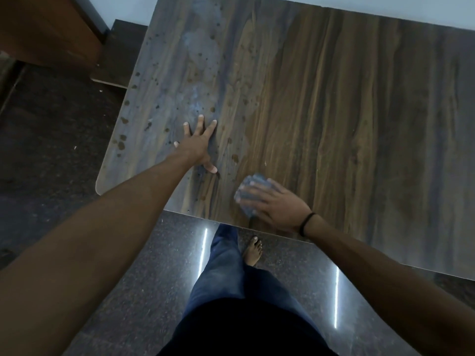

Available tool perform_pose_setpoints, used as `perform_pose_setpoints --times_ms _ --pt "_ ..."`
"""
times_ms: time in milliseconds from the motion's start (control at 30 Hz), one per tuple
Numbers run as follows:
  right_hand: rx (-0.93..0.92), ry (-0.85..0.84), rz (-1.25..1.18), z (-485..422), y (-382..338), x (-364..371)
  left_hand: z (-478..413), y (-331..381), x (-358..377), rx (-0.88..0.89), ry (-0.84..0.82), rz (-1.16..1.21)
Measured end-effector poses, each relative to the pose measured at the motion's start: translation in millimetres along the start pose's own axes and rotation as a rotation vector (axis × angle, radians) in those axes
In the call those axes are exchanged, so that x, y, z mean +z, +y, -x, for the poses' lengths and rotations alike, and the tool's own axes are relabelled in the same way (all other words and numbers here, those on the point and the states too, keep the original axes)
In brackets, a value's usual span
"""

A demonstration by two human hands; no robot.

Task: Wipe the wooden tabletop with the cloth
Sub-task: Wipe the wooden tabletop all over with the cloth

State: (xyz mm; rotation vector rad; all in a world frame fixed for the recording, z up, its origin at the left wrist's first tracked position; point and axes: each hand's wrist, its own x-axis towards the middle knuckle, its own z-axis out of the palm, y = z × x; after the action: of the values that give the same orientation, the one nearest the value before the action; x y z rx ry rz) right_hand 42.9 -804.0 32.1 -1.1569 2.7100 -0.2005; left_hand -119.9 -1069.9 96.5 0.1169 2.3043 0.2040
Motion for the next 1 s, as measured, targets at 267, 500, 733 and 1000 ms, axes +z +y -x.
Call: perform_pose_setpoints --times_ms 267,500,733,1000 --pt "-0.112 0.007 -0.043 -11 -33 4 -1 -1 0 -0.001 -0.008 -0.003" --pt "0.539 0.112 -0.131 -59 15 -31 -3 -2 1 0.001 -0.001 0.001" --pt "-0.217 -0.067 0.003 -20 14 -11 -4 -2 1 0.004 0.004 0.011" --pt "0.273 0.032 -0.08 -66 8 -22 -5 -3 3 0.005 0.006 0.003"
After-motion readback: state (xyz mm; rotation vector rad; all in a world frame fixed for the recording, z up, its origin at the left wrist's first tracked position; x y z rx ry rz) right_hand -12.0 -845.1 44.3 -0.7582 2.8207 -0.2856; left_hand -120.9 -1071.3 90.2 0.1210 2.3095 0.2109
